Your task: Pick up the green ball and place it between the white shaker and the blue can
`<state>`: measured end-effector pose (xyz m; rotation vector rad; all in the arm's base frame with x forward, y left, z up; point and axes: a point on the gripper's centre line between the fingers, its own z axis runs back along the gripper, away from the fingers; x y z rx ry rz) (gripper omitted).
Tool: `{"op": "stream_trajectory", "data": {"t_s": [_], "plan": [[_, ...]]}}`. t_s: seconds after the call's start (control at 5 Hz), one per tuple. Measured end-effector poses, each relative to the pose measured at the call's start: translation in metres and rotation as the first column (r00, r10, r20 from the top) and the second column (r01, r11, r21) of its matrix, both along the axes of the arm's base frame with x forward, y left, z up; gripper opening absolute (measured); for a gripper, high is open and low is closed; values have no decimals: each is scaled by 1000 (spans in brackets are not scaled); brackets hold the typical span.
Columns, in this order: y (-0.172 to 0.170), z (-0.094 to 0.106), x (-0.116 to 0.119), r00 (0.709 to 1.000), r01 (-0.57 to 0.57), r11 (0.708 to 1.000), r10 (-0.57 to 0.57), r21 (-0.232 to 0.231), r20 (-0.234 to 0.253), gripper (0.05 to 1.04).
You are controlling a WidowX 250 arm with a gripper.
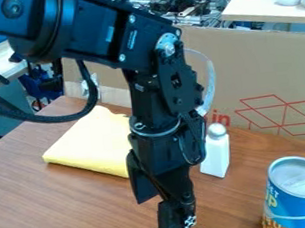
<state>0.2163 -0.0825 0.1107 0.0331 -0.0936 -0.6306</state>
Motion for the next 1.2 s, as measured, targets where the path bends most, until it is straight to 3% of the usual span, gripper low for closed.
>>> {"op": "stream_trajectory", "data": {"t_s": [0.2,0.4,0.8,1.0,1.2], "plan": [[1,-5,-2,1000,-1,1000,2,8,-20,1001],[-3,-9,-2,1000,-19,1000,18,-14,-14,1001],[-3,-29,0,997,-72,995,74,-62,32,1001],[-7,-39,7,994,-91,994,94,-61,52,1001],[-9,-47,9,991,-119,988,124,-98,46,1001]]}}
